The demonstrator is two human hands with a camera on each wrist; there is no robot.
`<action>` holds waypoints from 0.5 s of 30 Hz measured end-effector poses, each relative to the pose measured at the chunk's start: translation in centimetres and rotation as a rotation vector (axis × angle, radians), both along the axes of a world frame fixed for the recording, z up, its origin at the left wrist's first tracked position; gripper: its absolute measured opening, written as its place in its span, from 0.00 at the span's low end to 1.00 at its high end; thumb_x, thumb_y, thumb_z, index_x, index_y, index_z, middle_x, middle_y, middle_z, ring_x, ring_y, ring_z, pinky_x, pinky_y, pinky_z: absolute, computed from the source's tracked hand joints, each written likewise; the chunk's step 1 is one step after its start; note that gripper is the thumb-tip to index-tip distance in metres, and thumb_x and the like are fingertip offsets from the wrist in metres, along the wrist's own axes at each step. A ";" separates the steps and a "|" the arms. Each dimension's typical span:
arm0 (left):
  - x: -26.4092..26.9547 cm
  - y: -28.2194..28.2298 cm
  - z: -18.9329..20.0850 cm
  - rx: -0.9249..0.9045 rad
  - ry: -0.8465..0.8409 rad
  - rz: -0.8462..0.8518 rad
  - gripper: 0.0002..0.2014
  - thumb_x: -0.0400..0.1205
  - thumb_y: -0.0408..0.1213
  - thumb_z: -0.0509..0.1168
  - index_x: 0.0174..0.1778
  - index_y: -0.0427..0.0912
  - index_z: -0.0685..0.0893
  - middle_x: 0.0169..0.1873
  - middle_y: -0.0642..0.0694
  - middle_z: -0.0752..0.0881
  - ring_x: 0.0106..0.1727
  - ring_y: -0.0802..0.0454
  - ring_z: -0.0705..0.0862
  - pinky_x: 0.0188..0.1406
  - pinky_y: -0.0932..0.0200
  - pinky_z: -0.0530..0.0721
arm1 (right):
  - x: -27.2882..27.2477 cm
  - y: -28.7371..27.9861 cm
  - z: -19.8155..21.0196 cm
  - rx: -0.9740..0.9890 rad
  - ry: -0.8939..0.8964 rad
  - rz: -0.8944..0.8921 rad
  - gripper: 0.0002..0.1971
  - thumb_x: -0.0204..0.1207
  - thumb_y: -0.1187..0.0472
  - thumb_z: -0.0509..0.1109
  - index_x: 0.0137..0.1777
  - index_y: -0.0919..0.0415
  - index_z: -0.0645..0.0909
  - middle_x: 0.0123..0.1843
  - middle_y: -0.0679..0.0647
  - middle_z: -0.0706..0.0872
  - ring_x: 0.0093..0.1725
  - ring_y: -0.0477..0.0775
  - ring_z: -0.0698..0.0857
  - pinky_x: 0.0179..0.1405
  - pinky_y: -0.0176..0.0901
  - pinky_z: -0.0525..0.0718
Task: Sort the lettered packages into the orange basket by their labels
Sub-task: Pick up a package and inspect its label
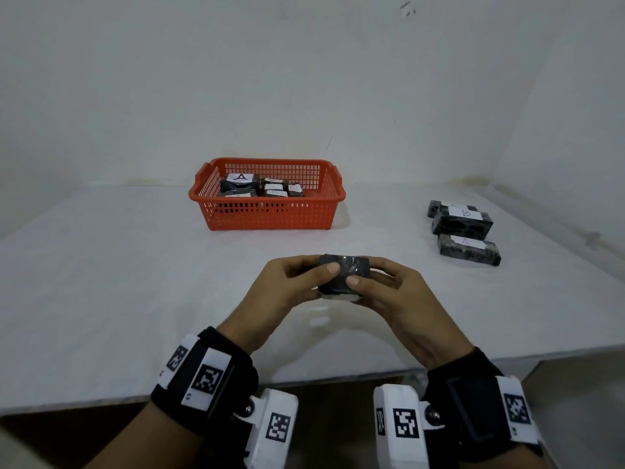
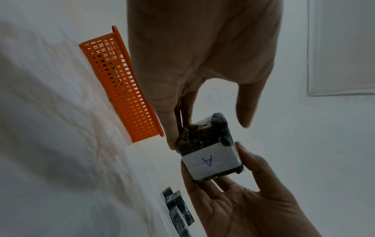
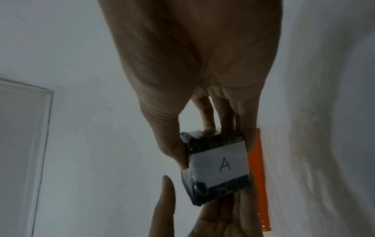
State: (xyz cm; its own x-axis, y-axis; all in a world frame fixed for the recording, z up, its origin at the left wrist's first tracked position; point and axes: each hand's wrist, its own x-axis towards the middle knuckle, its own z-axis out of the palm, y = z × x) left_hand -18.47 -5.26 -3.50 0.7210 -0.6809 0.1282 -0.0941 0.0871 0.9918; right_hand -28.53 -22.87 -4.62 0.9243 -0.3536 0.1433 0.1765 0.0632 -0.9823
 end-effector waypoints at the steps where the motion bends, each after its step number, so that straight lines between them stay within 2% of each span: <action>1: 0.0 0.0 0.0 0.008 -0.013 -0.005 0.18 0.82 0.42 0.73 0.66 0.41 0.90 0.58 0.45 0.94 0.63 0.46 0.92 0.69 0.44 0.87 | 0.1 0.0 0.0 0.009 -0.002 -0.005 0.26 0.67 0.58 0.81 0.66 0.65 0.87 0.58 0.63 0.95 0.61 0.64 0.93 0.66 0.58 0.88; 5: -0.3 -0.2 0.2 0.037 -0.057 0.012 0.15 0.82 0.36 0.74 0.65 0.41 0.90 0.56 0.46 0.95 0.59 0.49 0.93 0.69 0.46 0.88 | 0.0 -0.1 -0.1 0.062 0.005 -0.005 0.26 0.71 0.54 0.78 0.66 0.69 0.87 0.57 0.67 0.94 0.58 0.66 0.93 0.57 0.50 0.91; 8: -0.4 -0.3 0.1 0.032 -0.019 -0.021 0.15 0.83 0.37 0.74 0.65 0.40 0.90 0.57 0.44 0.95 0.61 0.46 0.93 0.69 0.46 0.88 | -0.1 -0.3 -0.1 0.048 0.019 -0.021 0.25 0.72 0.54 0.79 0.65 0.69 0.88 0.55 0.67 0.94 0.58 0.68 0.93 0.59 0.55 0.90; 12: -0.4 -1.3 -0.1 -0.025 0.169 -0.012 0.14 0.88 0.39 0.67 0.62 0.34 0.90 0.56 0.35 0.94 0.61 0.37 0.92 0.67 0.44 0.89 | -0.8 -1.0 0.3 0.059 0.028 0.007 0.30 0.70 0.50 0.79 0.71 0.63 0.85 0.59 0.64 0.94 0.61 0.66 0.93 0.60 0.53 0.90; 15: -0.6 -2.4 0.2 -0.098 0.333 -0.041 0.16 0.90 0.43 0.62 0.64 0.36 0.88 0.56 0.32 0.93 0.61 0.38 0.92 0.62 0.47 0.91 | -1.5 -2.1 0.5 0.022 0.018 0.022 0.30 0.72 0.59 0.85 0.74 0.57 0.81 0.61 0.63 0.93 0.62 0.61 0.93 0.61 0.52 0.90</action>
State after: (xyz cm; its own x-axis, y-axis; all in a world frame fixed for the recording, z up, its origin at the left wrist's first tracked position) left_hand -19.05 -7.61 -3.27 0.7067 -0.7062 -0.0433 0.2387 0.1805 0.9542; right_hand -30.06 -24.92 -4.15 0.9343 -0.3361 0.1189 0.1570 0.0887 -0.9836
